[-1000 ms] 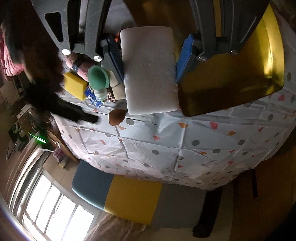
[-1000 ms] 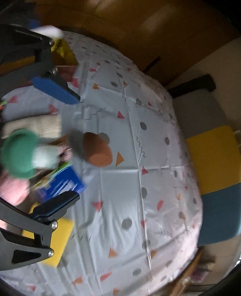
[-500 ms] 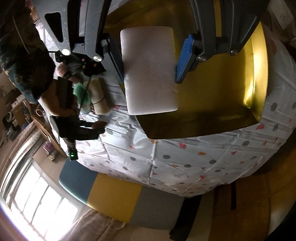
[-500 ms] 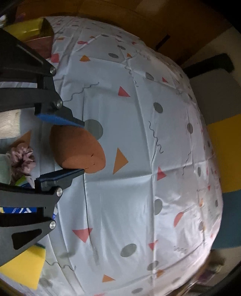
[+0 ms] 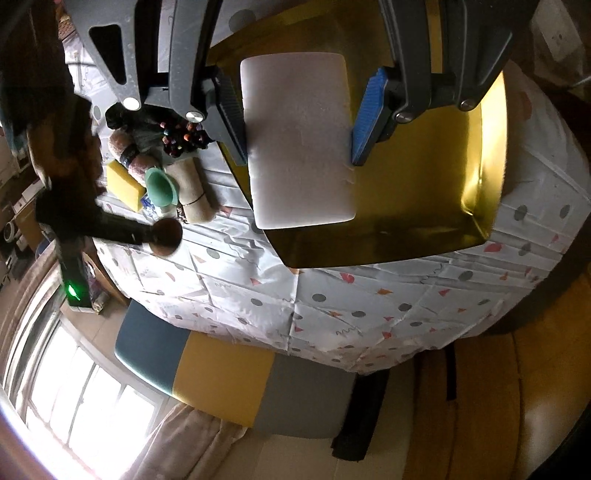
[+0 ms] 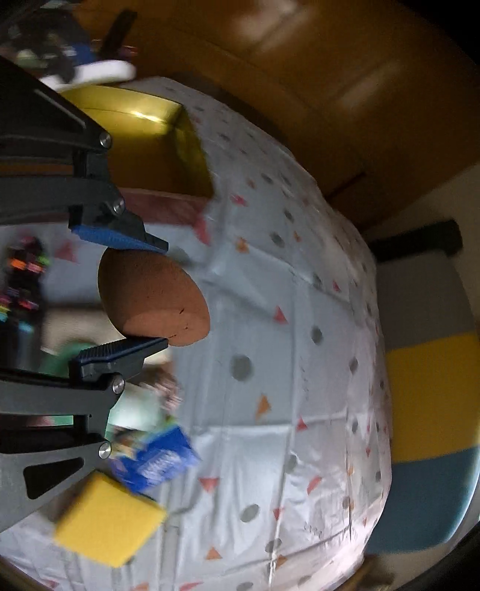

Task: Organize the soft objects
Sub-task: 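Lift the white block toward the tray with left tool while right grasps brown egg sponge, then lower the white block into the tray and open left tool while right holds sponge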

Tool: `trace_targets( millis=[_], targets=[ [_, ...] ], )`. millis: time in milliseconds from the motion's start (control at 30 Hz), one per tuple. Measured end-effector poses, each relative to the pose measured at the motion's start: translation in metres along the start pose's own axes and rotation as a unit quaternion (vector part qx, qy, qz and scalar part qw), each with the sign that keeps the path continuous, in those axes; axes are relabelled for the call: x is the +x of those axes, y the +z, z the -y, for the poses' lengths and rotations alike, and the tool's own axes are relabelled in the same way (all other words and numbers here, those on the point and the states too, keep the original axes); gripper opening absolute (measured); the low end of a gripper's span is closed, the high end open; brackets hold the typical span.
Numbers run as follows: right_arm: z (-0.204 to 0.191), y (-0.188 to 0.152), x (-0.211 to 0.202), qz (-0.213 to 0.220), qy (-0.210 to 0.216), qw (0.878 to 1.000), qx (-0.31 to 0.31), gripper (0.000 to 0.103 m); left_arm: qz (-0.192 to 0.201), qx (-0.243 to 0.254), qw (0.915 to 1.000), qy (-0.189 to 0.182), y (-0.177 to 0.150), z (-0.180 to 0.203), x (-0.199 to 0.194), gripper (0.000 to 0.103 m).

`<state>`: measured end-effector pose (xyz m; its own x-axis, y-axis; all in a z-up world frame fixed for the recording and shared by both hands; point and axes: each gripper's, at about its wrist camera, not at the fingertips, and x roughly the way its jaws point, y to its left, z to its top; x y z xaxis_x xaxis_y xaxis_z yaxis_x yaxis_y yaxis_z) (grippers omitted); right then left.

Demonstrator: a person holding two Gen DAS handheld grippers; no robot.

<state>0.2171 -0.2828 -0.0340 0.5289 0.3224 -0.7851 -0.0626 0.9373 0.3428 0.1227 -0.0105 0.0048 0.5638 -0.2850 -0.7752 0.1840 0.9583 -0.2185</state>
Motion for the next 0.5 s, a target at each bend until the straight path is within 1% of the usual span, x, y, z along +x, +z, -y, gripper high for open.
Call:
trace_targets(
  millis=[200,267,333,433,500],
  targets=[
    [-0.03,-0.074,-0.02,-0.038,-0.008,0.997,-0.06,0.044,0.015,0.0,0.9998,0.012,-0.011,-0.005,-0.017,0.057],
    [-0.032,-0.102,-0.021,-0.049,-0.027,0.995,-0.081,0.044,0.016,0.001,0.9997,0.016,-0.016,-0.007,-0.021,0.057],
    [-0.03,-0.123,-0.017,-0.065,-0.042,0.993,-0.089,0.044,0.017,0.005,0.9995,0.025,-0.023,-0.009,-0.024,0.057],
    [-0.023,-0.146,-0.009,-0.077,-0.056,0.991,-0.091,0.043,0.019,0.005,0.9991,0.037,-0.033,-0.013,-0.028,0.057],
    [-0.014,-0.15,-0.005,-0.074,-0.051,0.993,-0.08,0.043,0.022,0.005,0.9985,0.05,-0.038,-0.014,-0.031,0.057]
  ],
)
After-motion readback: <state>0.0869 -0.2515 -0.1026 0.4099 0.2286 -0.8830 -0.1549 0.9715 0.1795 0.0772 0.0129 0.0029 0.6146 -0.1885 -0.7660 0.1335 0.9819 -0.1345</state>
